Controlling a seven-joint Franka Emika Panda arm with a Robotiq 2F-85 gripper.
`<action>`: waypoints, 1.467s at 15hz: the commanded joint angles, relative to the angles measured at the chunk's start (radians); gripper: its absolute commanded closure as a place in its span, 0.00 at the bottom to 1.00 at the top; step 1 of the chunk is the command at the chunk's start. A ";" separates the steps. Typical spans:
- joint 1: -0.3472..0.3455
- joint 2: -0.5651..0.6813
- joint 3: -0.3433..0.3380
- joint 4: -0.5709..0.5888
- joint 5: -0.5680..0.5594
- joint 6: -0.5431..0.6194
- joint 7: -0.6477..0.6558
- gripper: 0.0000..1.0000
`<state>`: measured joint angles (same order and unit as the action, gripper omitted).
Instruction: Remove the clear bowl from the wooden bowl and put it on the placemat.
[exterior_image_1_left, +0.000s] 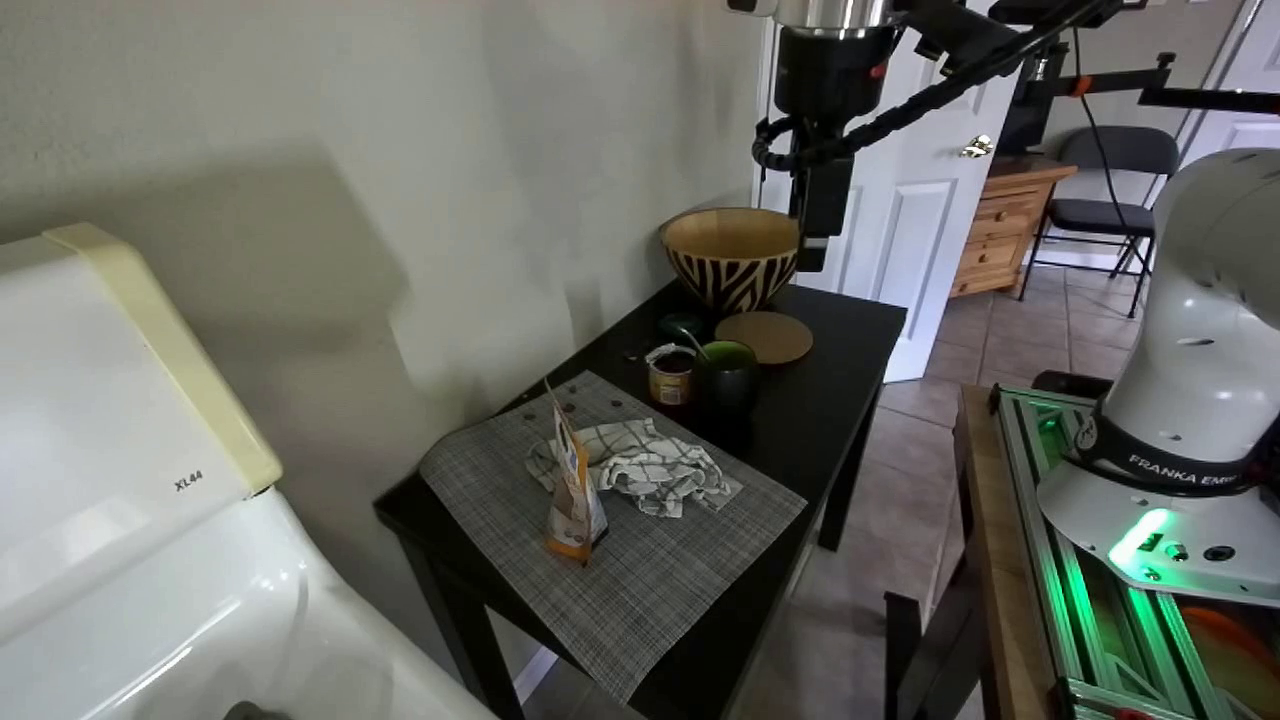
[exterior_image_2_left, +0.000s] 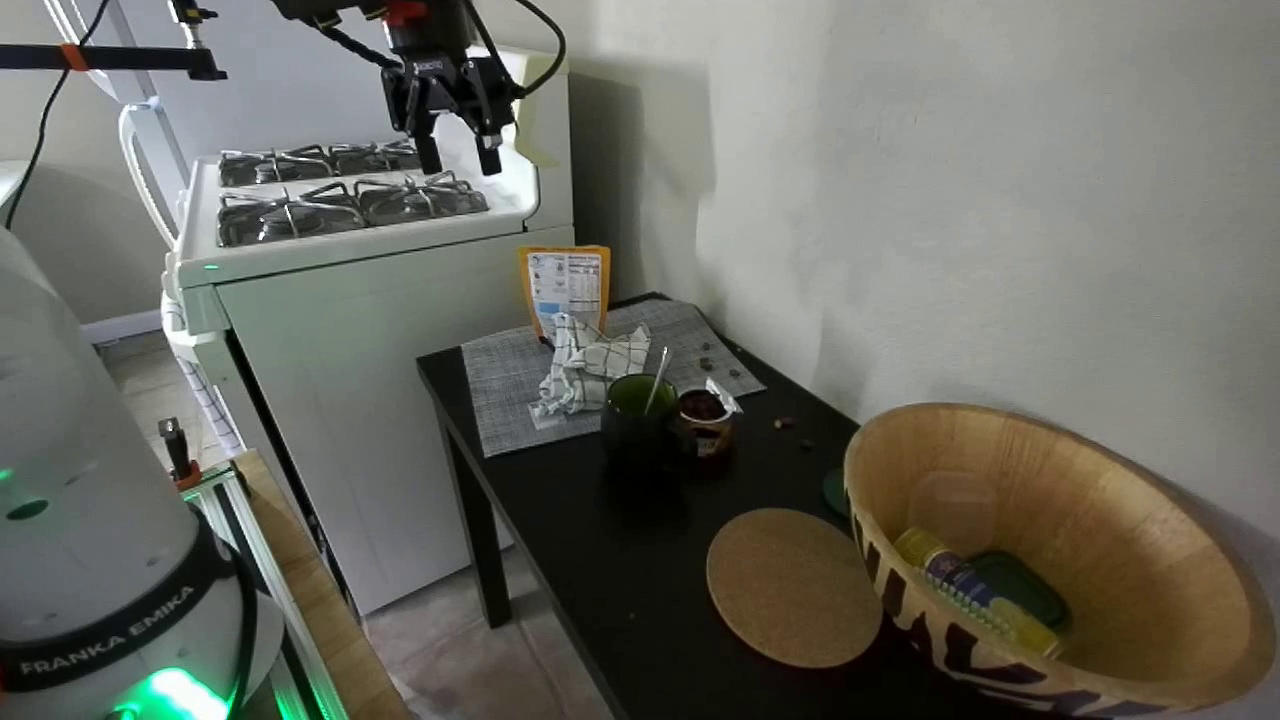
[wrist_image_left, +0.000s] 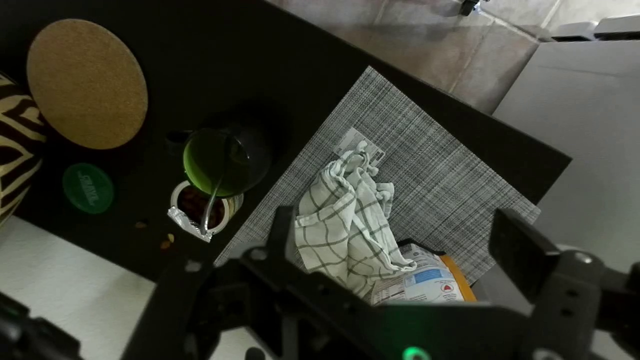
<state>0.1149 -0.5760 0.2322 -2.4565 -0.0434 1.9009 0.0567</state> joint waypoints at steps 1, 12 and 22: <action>-0.018 -0.001 -0.037 0.018 -0.036 0.032 0.034 0.00; -0.238 0.335 -0.462 0.439 0.020 0.012 -0.194 0.00; -0.357 0.532 -0.498 0.562 -0.052 0.242 -0.017 0.00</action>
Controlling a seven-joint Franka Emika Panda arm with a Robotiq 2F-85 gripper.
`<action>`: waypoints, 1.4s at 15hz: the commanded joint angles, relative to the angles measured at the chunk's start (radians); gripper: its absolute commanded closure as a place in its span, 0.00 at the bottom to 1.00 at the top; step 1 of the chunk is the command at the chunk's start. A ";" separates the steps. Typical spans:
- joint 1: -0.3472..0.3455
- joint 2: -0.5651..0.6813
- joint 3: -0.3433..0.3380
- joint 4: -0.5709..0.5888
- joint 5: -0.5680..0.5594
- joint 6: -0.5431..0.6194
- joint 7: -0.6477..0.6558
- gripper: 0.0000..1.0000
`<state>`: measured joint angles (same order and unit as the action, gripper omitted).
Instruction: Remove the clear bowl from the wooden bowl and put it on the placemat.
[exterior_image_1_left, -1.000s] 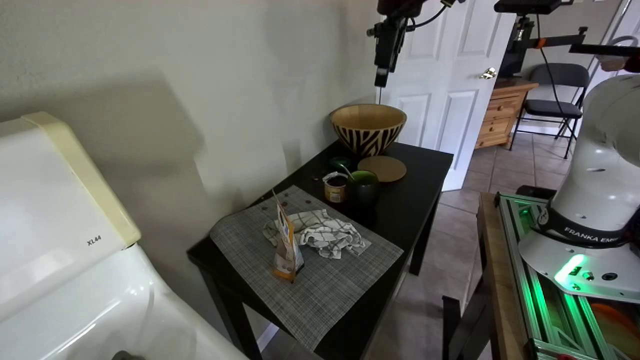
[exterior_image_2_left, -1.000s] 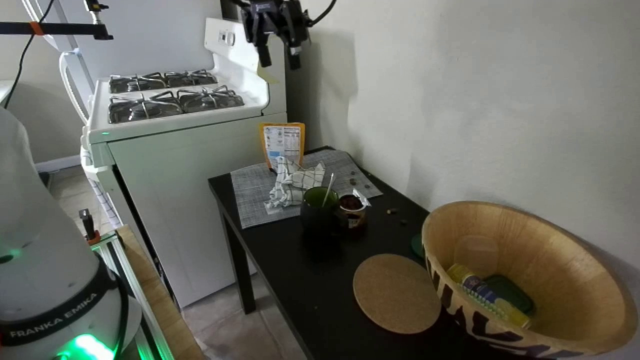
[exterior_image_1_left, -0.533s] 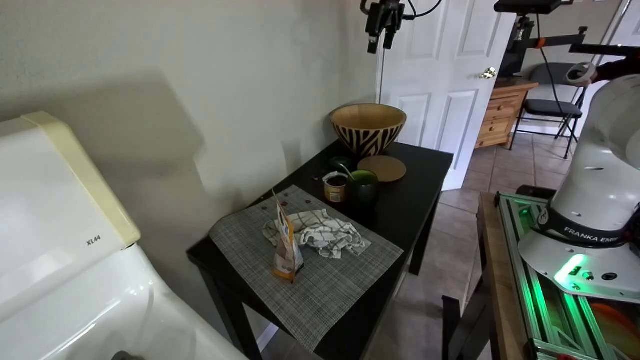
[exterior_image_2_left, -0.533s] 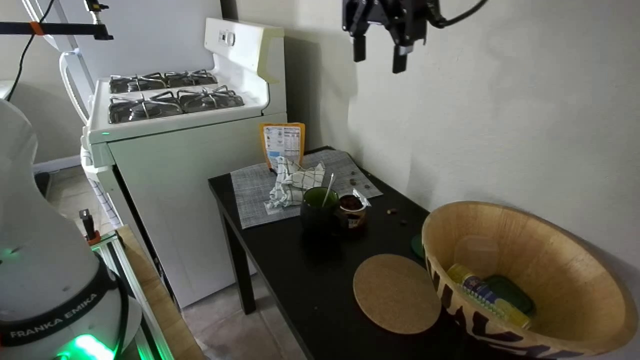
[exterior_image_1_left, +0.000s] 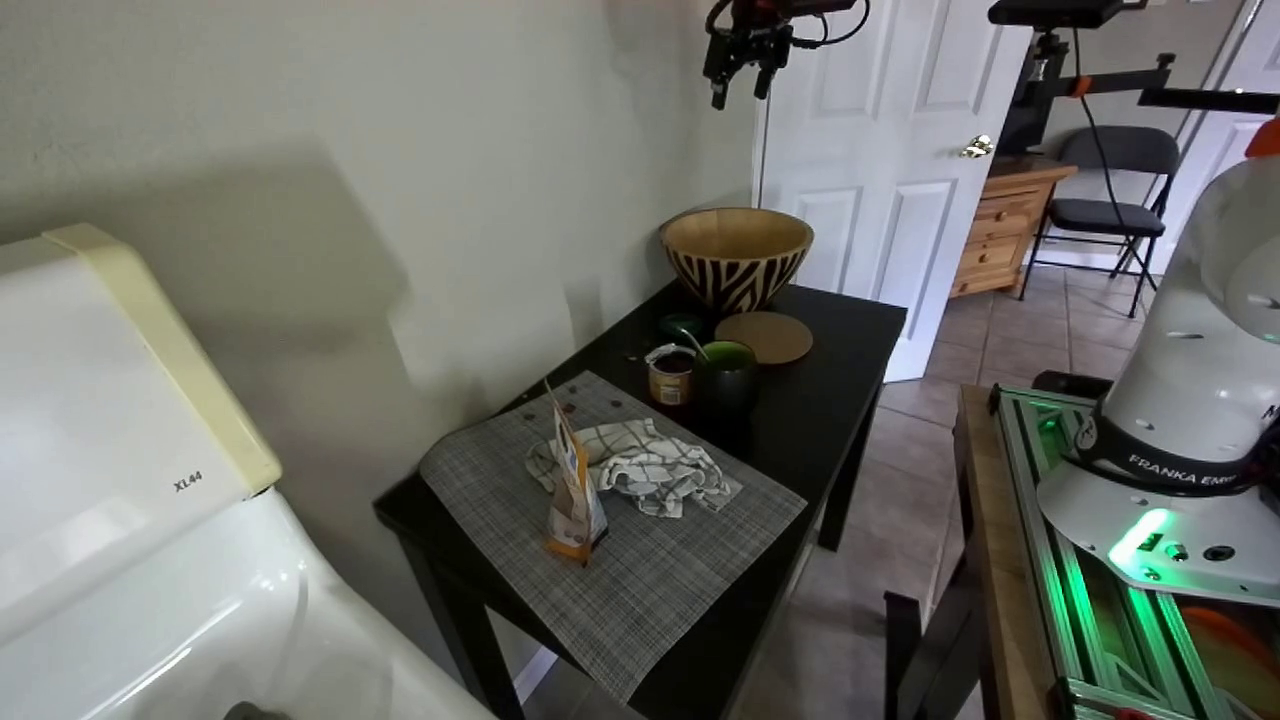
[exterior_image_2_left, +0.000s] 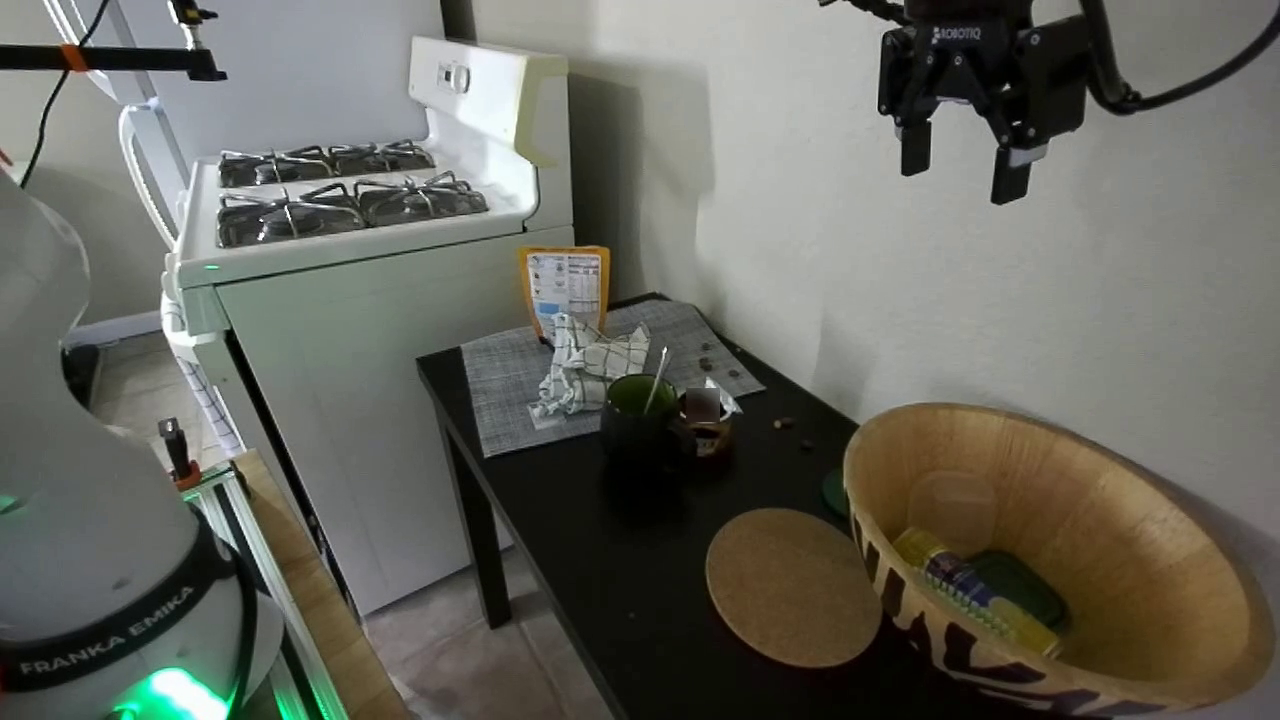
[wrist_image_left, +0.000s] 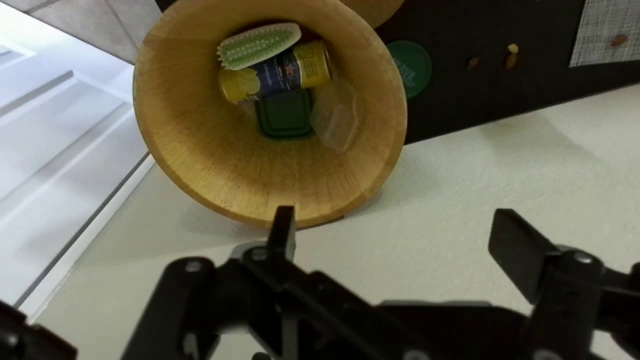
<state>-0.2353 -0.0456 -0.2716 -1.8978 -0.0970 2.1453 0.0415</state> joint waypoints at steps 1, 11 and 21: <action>-0.007 0.001 0.008 0.008 0.001 -0.003 0.005 0.00; -0.205 0.415 -0.077 0.366 0.369 -0.386 -0.148 0.00; -0.314 0.624 -0.062 0.553 0.294 -0.403 -0.052 0.00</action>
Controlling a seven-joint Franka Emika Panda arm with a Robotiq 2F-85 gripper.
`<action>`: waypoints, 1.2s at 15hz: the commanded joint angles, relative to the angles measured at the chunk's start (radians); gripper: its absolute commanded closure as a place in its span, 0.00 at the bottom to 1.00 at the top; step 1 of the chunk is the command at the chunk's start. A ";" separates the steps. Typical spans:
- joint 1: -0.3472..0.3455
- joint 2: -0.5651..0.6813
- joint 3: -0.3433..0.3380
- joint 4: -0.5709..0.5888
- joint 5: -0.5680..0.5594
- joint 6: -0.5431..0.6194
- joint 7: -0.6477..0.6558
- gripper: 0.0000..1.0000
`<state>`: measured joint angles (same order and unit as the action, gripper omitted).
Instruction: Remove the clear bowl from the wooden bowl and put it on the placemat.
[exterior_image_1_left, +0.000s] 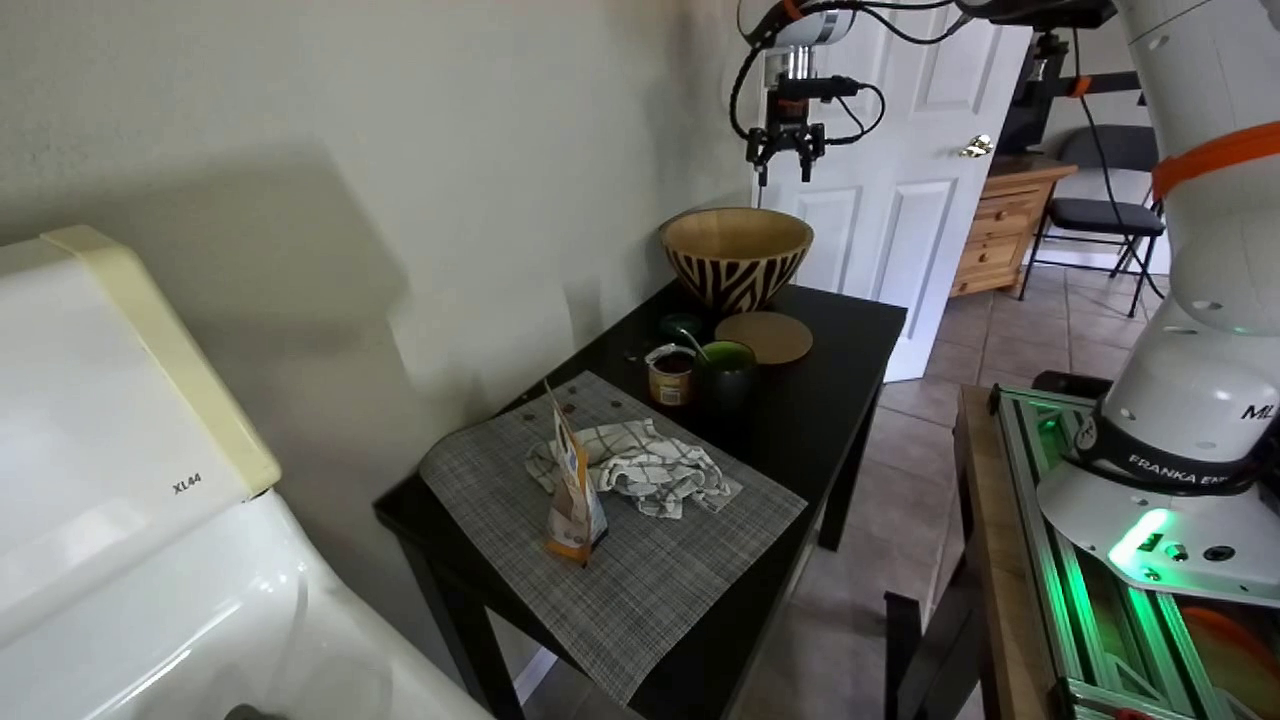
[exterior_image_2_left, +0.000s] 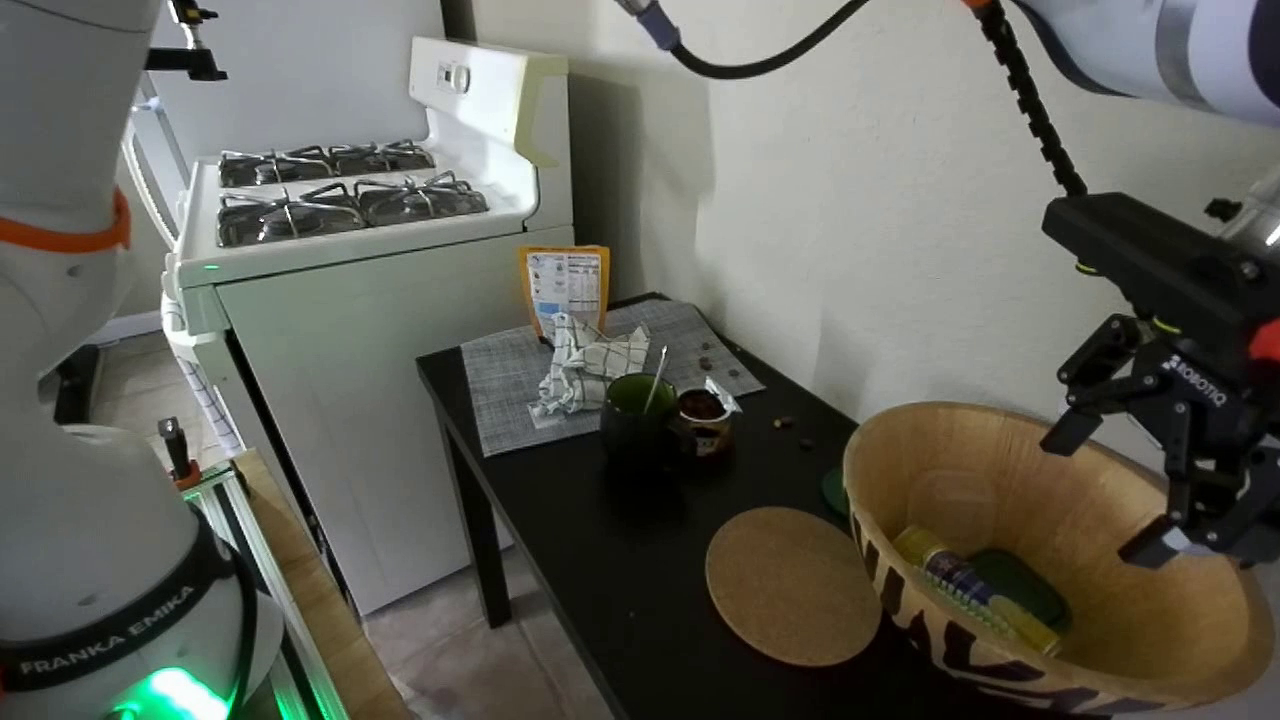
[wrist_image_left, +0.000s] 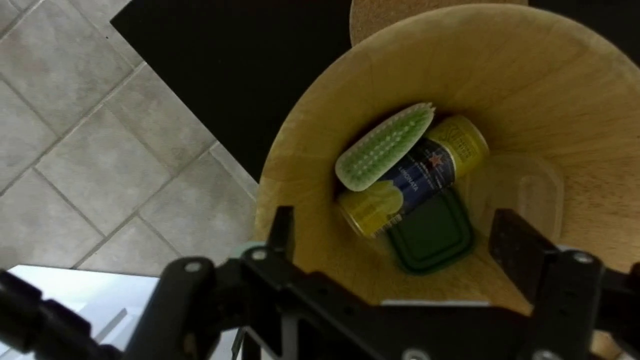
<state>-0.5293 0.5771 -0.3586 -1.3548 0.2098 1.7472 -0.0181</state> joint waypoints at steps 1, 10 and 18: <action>-0.033 0.006 0.043 0.009 0.029 0.025 -0.007 0.00; -0.155 0.150 0.180 0.018 0.280 0.152 -0.097 0.06; -0.136 0.154 0.243 -0.098 0.375 0.352 -0.212 0.16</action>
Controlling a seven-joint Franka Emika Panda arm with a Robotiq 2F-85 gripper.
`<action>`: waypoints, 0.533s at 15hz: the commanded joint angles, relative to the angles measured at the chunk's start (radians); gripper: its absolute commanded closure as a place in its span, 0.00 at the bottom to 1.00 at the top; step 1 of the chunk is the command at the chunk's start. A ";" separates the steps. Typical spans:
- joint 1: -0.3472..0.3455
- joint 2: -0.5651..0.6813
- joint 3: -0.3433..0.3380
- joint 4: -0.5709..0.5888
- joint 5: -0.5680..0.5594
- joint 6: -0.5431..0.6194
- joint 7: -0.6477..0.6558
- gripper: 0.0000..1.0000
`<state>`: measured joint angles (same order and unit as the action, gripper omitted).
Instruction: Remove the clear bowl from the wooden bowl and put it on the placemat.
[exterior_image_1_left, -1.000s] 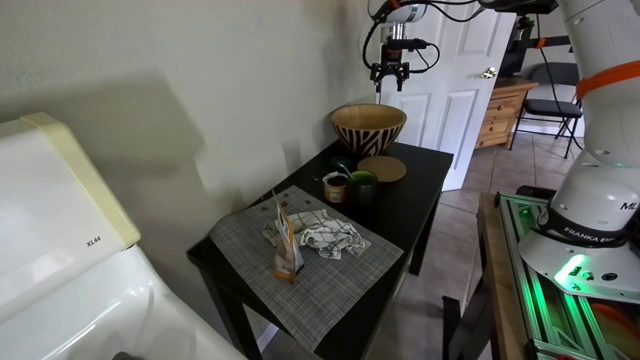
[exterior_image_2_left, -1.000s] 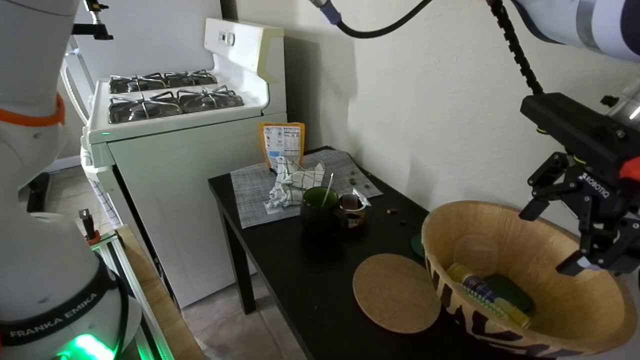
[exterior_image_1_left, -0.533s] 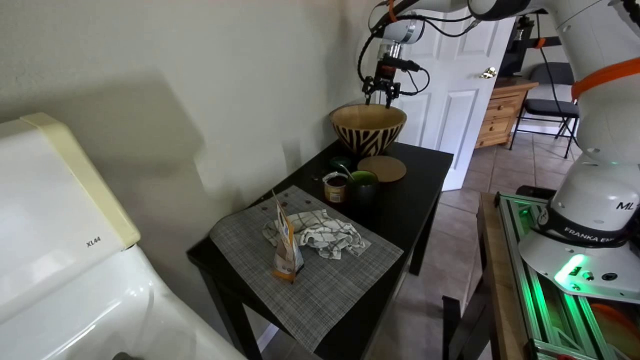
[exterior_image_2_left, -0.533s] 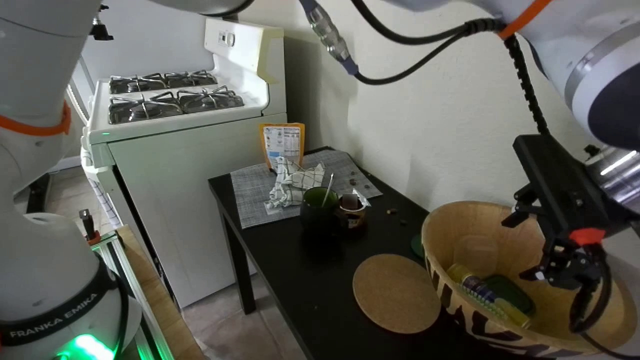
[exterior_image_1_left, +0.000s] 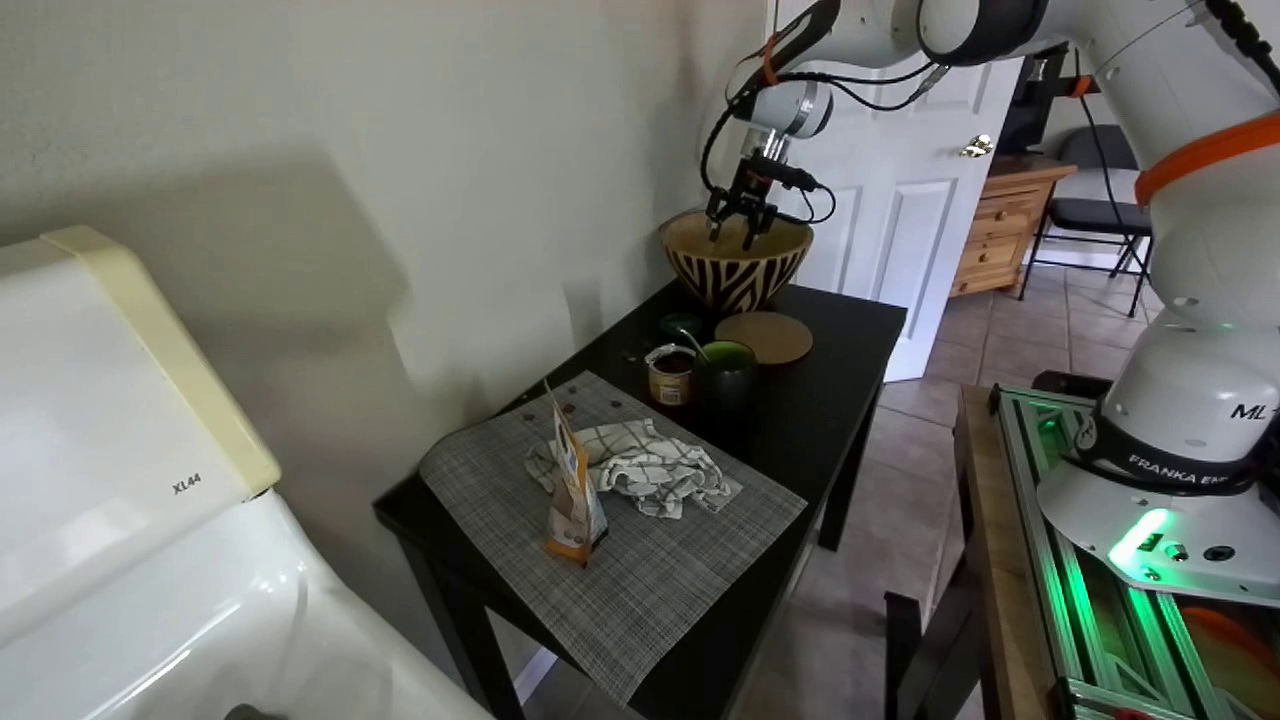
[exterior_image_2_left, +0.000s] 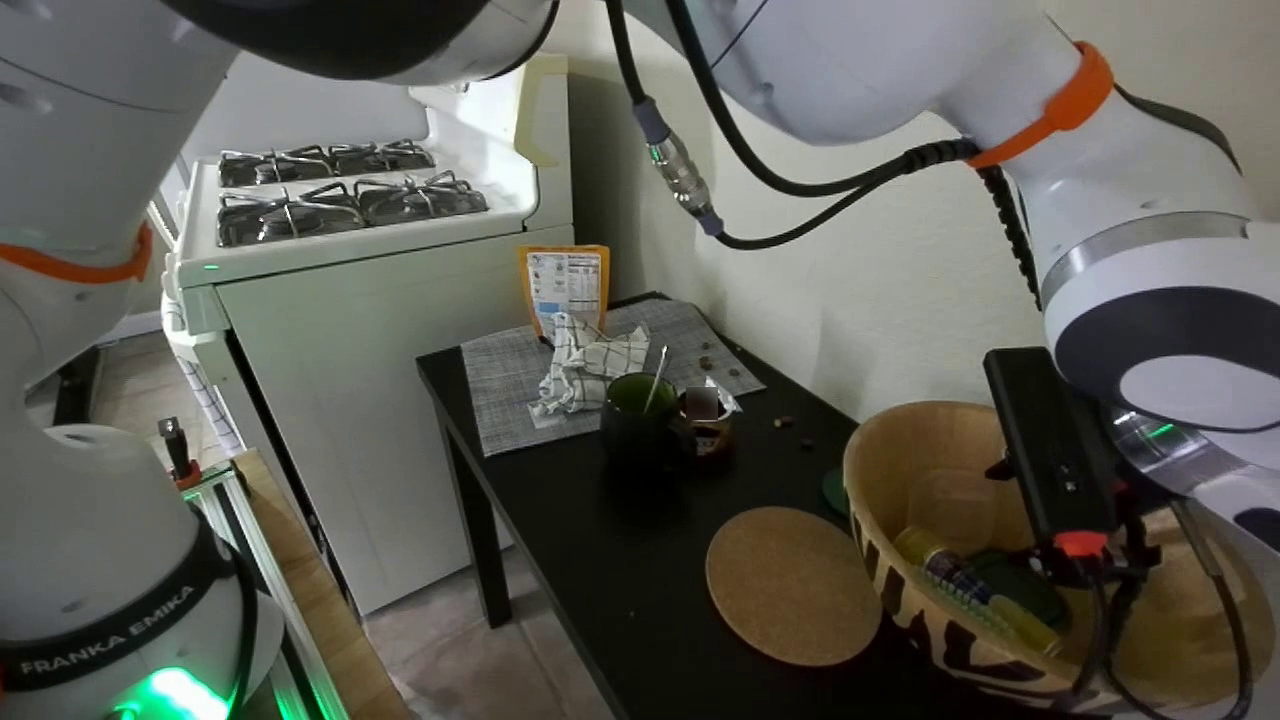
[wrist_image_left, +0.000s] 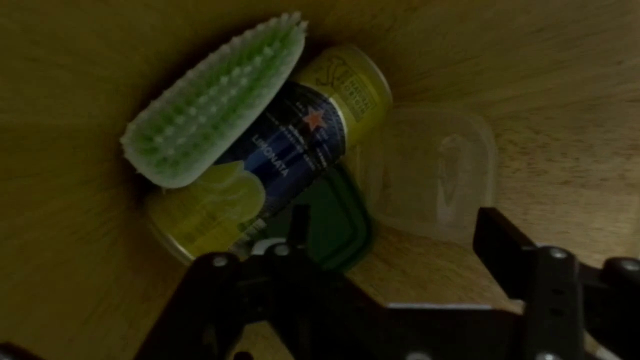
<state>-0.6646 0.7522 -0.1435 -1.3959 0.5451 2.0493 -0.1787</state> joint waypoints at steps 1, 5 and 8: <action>0.003 -0.025 0.037 -0.063 0.041 0.057 -0.054 0.20; 0.004 -0.028 0.078 -0.064 0.039 0.062 -0.064 0.23; 0.010 -0.017 0.089 -0.062 0.033 0.064 -0.062 0.42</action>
<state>-0.6559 0.7472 -0.0663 -1.4215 0.5636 2.0877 -0.2184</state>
